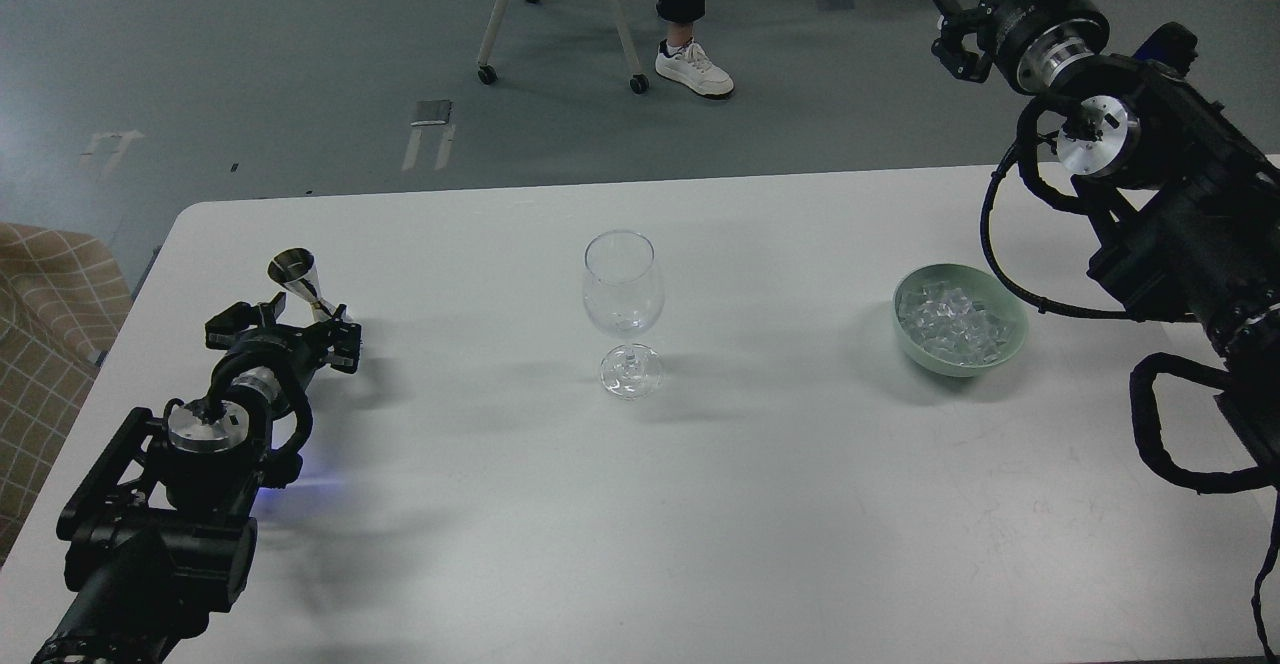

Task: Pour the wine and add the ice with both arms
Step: 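Close the left gripper around the silver jigger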

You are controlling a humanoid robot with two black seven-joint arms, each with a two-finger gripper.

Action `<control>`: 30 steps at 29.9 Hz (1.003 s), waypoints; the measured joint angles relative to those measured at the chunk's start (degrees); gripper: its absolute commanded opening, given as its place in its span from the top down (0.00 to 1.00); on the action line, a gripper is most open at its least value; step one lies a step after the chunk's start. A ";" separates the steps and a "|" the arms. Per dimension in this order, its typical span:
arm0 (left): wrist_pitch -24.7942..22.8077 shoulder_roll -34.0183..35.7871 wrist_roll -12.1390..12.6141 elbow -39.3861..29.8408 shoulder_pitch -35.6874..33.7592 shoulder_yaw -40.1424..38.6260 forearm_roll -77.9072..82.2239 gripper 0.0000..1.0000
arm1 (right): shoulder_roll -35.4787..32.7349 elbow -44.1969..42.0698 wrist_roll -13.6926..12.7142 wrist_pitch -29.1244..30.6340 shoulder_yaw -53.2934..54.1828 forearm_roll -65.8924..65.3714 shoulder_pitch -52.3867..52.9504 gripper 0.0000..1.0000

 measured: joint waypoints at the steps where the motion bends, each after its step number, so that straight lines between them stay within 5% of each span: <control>1: -0.04 -0.12 0.00 0.00 -0.22 -0.11 -0.02 0.36 | 0.00 0.00 0.00 0.00 0.00 0.00 0.00 0.00; 19: -1.67 -0.63 0.00 2.55 -2.54 -1.63 -0.63 0.54 | 0.04 0.00 -0.04 0.00 -0.01 0.00 -0.24 0.00; 30: -5.77 -1.22 0.41 7.76 -4.20 -1.53 -0.83 0.54 | -0.01 -0.01 -0.05 0.00 -0.01 0.00 -0.97 0.00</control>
